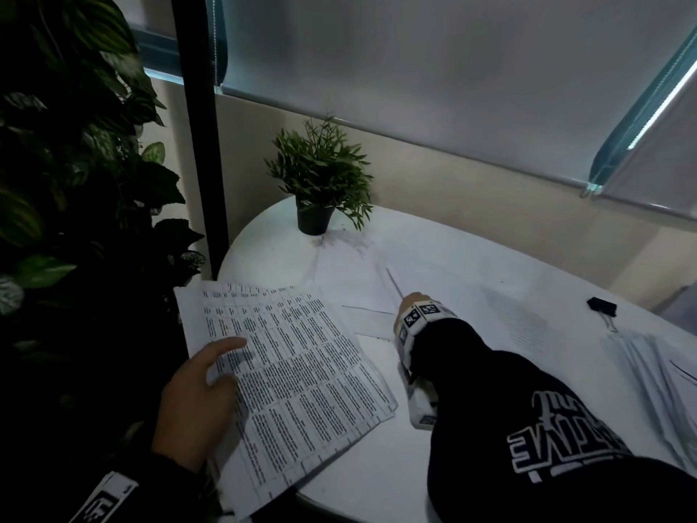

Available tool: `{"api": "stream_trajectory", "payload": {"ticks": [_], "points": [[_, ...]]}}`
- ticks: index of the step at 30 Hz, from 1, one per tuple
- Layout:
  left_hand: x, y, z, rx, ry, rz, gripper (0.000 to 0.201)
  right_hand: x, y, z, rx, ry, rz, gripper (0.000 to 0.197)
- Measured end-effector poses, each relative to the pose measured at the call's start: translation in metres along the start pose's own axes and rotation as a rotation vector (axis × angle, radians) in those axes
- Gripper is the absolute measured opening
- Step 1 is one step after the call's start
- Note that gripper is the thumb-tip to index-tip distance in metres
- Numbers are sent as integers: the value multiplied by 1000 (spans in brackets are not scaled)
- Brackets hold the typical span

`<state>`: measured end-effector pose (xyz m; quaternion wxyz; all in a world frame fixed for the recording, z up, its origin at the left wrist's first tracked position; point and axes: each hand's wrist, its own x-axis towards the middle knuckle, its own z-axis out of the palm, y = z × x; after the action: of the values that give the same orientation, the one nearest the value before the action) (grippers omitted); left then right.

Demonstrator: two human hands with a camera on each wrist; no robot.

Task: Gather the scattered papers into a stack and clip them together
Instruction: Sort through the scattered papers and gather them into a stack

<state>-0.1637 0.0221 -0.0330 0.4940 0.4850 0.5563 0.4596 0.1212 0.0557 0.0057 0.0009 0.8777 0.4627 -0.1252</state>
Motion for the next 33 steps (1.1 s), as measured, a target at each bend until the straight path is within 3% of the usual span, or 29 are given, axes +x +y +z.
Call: {"api": "stream_trajectory", "payload": {"ticks": [1, 2, 5, 7, 8, 9, 10, 11, 12, 14, 16, 18, 20, 24, 25, 27, 29, 30, 33], "points": [[1, -3, 0, -18, 2, -47, 41, 1, 3, -5, -80, 5, -32, 19], [-1, -3, 0, 76, 23, 10, 40, 0, 6, -16, -109, 40, -24, 13], [1, -7, -5, 195, 50, 7, 35, -20, 4, -60, -102, 206, -7, 16], [1, -10, -4, 180, 55, -1, 28, -42, -3, -86, 114, 340, -145, 22], [1, -11, -4, 149, 57, -22, 21, -56, -6, -97, 337, 355, -259, 24], [4, -12, -4, 39, 60, -76, 10, -75, -12, -106, 668, 289, -347, 25], [1, -6, -2, -108, 34, -130, 12, -88, -17, -110, 983, 151, -398, 27], [-1, -1, -1, -317, 9, -210, 27, -97, -18, -103, 1154, 2, -412, 29], [-5, 4, 0, -489, -18, -265, 41, -98, -19, -90, 1172, -104, -405, 29], [-13, 19, -1, -651, -126, -280, 58, -92, -21, -54, 919, -228, -363, 28], [-19, 29, -2, -701, -200, -308, 50, -84, -22, -21, 662, -367, -345, 43], [-17, 28, -4, -640, -133, -328, 34, -80, -22, -8, 430, -429, -395, 43], [-14, 27, -8, -472, -26, -305, 16, -75, -18, -13, 265, -356, -419, 37], [-12, 17, -12, -196, 24, -197, 16, -56, -11, -41, 253, -500, -331, 25], [-11, 14, -13, -175, 29, -189, 14, -46, -9, -50, 160, -469, -326, 28], [-4, 5, -14, -115, 62, -184, 28, -19, 1, -46, -175, -249, -370, 63], [1, 1, -17, -64, 75, -152, 46, -1, 9, -30, -292, -28, -474, 74], [3, 1, -19, -66, 81, -138, 54, 9, 16, -20, -314, -14, -479, 77], [6, 4, -25, -45, 121, -89, 78, 15, 31, -9, -471, -214, -365, 105]]}}
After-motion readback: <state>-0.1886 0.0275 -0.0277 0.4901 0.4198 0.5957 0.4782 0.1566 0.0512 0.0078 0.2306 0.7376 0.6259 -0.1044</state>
